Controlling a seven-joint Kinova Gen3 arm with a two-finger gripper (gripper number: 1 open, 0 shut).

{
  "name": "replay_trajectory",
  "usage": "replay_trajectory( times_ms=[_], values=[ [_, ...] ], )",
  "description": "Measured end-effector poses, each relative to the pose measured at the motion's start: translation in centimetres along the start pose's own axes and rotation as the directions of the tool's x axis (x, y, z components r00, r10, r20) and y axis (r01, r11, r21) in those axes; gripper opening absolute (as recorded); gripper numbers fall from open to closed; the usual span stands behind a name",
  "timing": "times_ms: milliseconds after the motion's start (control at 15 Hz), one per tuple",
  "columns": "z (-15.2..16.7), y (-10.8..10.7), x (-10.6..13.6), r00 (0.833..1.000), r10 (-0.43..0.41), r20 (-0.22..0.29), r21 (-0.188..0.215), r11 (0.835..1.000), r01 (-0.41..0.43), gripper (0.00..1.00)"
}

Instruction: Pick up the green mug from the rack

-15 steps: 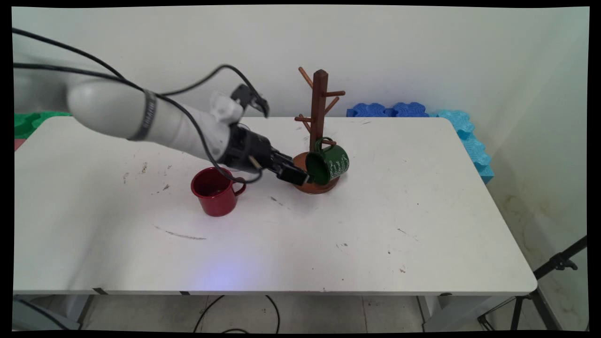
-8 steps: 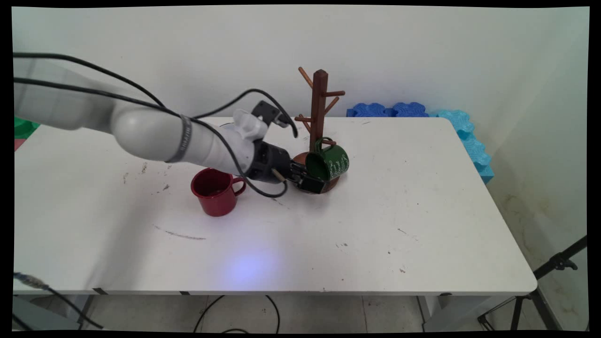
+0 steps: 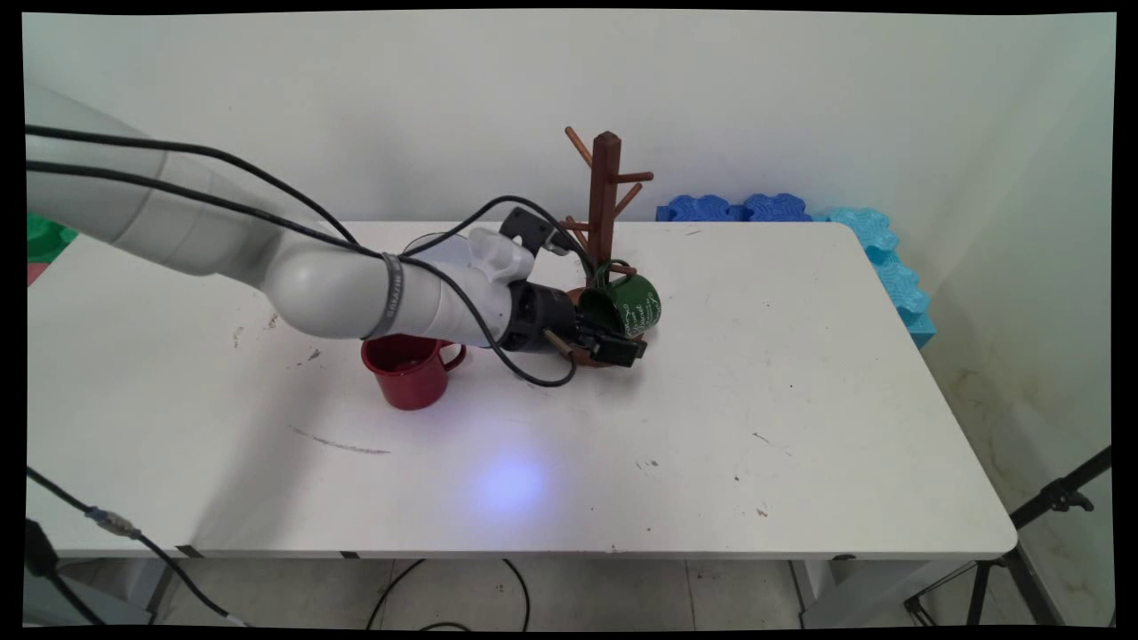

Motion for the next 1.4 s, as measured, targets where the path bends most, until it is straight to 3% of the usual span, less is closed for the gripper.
replay_trajectory(
  times_ms=[867,933,1400],
  values=[
    [2.4,0.7,-0.6,0.991,-0.075,-0.109,-0.02,0.997,0.073,1.0],
    [2.5,0.7,-0.7,0.99,-0.078,-0.113,-0.02,0.997,0.077,0.0],
    [2.6,1.0,-1.0,0.987,-0.094,-0.129,-0.037,0.995,0.09,0.0]
  ],
)
